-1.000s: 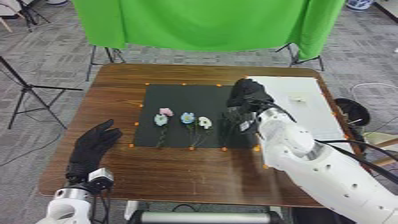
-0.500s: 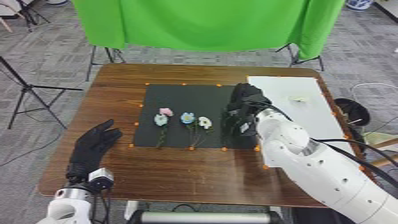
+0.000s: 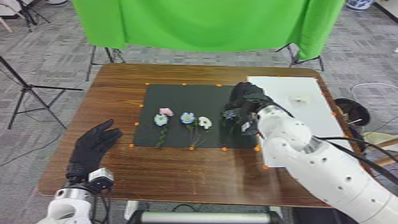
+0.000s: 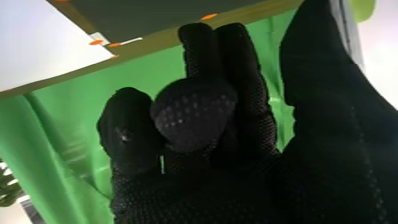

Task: Arrange flowers

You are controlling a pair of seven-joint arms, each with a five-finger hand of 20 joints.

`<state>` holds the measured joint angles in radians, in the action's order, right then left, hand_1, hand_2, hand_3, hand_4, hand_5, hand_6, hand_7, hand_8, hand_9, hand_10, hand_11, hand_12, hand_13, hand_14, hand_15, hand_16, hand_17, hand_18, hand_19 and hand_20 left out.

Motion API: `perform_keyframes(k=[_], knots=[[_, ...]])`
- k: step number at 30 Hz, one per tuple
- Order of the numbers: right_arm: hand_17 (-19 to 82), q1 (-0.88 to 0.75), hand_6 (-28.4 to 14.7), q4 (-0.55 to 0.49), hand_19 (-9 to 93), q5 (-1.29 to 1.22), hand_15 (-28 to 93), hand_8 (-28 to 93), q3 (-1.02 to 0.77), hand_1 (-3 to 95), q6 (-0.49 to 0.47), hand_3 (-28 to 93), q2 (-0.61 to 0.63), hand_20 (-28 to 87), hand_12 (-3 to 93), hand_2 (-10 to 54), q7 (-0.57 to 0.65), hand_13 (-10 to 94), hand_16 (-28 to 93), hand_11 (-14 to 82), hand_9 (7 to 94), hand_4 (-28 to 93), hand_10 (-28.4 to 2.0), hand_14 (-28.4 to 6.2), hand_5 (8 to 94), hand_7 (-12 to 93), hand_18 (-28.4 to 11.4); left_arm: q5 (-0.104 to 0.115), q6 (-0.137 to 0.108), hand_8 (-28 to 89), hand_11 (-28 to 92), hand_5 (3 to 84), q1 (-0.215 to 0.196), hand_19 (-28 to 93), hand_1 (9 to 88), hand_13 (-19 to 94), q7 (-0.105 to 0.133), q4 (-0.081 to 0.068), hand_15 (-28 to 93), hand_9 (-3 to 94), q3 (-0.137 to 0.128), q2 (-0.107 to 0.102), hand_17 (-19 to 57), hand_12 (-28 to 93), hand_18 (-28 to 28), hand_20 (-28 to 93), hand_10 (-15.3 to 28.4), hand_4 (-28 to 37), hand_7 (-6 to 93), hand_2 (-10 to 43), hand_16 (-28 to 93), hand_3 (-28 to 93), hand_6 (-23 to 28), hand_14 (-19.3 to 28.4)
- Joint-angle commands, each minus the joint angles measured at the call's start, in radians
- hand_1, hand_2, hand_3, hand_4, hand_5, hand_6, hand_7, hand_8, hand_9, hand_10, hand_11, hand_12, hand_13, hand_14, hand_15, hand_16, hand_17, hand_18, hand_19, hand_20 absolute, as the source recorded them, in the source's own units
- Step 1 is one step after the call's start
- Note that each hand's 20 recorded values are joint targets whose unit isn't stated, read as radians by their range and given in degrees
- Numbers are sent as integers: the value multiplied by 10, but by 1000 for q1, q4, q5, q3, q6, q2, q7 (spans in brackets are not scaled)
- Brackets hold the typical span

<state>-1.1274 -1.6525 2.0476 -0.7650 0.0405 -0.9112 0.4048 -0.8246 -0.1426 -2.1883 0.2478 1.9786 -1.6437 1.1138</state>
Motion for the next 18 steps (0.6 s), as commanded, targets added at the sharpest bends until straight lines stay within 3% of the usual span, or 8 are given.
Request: perform_keyframes(k=[1,4,7,12,18], knots=[[583,-22,10,-66,932,-7,657,-107,-63,326,-17,708,28,564,179,-95,-3,846,280,107,597,-167,-134,-35,578,194,-152,2,10,-80,212,492,-14,113,239,371,-18,-10,218,499,9,5,40,139,131,182,125,-242,173,-64,19,726,3,166],[563,-23,4,-78,932,27,658,-97,-89,300,49,701,48,546,174,-95,16,826,275,79,544,-161,-136,-46,540,168,-161,3,10,-80,212,492,-14,113,240,371,-18,-10,218,499,9,4,39,139,131,183,125,-243,173,-64,19,725,2,166],[548,4,-1,-21,932,73,657,-86,-110,281,122,695,48,524,171,-95,92,811,270,65,503,-154,-144,-52,501,147,-166,4,11,-80,211,492,-13,113,240,371,-22,-11,217,500,8,-2,40,139,131,182,124,-243,172,-64,19,725,2,166],[532,16,-28,69,932,63,663,-66,-216,261,-24,692,35,503,168,-95,224,789,263,47,423,-151,-168,-62,399,103,-172,2,16,-80,212,492,-4,113,240,371,-24,-13,218,499,15,-7,40,140,131,182,124,-242,173,-65,19,726,1,166],[510,7,-53,147,931,57,681,-45,-264,244,-71,682,45,480,168,-95,290,749,257,21,331,-153,-198,-81,312,58,-183,4,15,-81,212,492,-8,113,241,370,-25,-12,218,500,10,-8,39,140,131,183,124,-243,174,-64,19,725,1,166]])
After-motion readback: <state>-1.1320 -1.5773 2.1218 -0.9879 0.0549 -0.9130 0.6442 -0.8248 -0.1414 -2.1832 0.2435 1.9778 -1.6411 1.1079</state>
